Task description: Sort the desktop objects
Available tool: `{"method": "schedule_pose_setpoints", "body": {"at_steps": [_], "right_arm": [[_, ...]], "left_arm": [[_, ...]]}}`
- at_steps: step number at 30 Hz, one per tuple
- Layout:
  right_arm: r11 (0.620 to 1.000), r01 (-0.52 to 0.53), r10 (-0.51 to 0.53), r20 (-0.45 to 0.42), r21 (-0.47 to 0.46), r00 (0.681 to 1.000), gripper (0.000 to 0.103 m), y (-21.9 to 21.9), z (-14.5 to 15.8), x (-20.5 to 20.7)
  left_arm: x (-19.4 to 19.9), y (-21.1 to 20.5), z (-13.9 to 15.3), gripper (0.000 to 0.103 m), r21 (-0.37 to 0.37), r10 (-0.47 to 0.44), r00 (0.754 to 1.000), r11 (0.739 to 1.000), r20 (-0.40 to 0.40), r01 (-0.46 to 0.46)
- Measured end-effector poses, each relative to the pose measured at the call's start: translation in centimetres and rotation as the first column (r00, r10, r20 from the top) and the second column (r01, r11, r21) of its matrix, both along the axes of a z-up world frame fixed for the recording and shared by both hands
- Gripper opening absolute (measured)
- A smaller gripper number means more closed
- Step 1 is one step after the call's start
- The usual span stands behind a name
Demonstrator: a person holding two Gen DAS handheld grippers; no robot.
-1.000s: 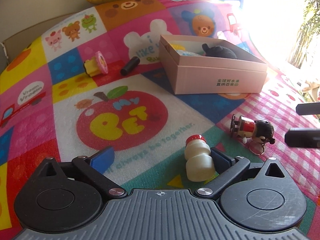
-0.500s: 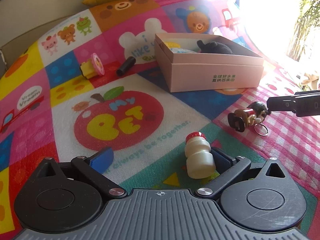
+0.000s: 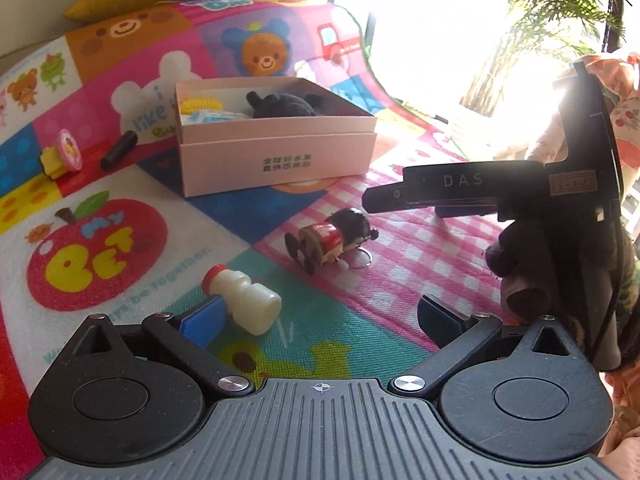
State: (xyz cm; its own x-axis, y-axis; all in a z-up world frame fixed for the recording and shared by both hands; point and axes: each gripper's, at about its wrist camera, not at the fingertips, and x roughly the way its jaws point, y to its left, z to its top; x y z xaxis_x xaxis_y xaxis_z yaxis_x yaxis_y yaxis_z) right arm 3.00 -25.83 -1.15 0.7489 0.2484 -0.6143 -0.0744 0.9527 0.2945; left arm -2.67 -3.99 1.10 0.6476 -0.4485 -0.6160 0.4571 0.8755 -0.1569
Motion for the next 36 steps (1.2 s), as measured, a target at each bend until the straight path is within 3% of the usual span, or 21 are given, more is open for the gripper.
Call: {"method": "schedule_pose_setpoints", "body": {"at_steps": [3,8,9,10,12,17,19,21,29,36], "right_arm": [[1.000,0.001,-0.001,0.001,0.001,1.000,0.103,0.0,0.0,0.0],[1.000,0.000,0.000,0.001,0.000,1.000,0.103,0.0,0.0,0.0],[1.000,0.000,0.000,0.001,-0.001,1.000,0.103,0.0,0.0,0.0],[1.000,0.000,0.000,0.001,0.000,1.000,0.103,0.0,0.0,0.0],[1.000,0.000,0.000,0.001,-0.001,1.000,0.103,0.0,0.0,0.0],[1.000,0.000,0.000,0.001,-0.001,1.000,0.103,0.0,-0.1,0.0],[1.000,0.000,0.000,0.001,-0.001,1.000,0.103,0.0,-0.1,0.0],[1.000,0.000,0.000,0.001,-0.002,1.000,0.103,0.0,-0.1,0.0],[1.000,0.000,0.000,0.001,-0.002,1.000,0.103,0.1,-0.1,0.0],[1.000,0.000,0.000,0.001,-0.002,1.000,0.103,0.1,-0.1,0.0]], "left_arm": [[-0.1,0.4,0.5,0.103,-0.031,-0.018,1.000,0.999,0.014,0.019],[0.4,1.4,0.5,0.102,0.113,0.051,0.995,0.992,0.084,-0.060],[0.7,1.7,0.4,0.097,0.114,0.065,0.995,0.991,0.076,-0.073],[0.9,2.2,0.3,0.085,0.104,0.073,0.995,0.991,0.065,-0.079],[1.2,2.7,0.1,0.079,0.096,0.077,0.996,0.992,0.052,-0.082],[1.4,2.9,-0.3,0.082,0.090,0.053,0.997,0.994,0.050,-0.057],[1.5,2.7,-0.5,0.092,0.082,0.037,0.998,0.996,0.048,-0.041],[1.8,2.5,-0.6,0.094,0.082,0.025,0.998,0.996,0.052,-0.029],[3.0,2.2,-0.8,0.095,0.007,-0.002,0.999,1.000,0.034,0.002],[0.4,1.1,-0.3,0.095,0.048,-0.024,0.999,0.999,0.039,0.022]]}}
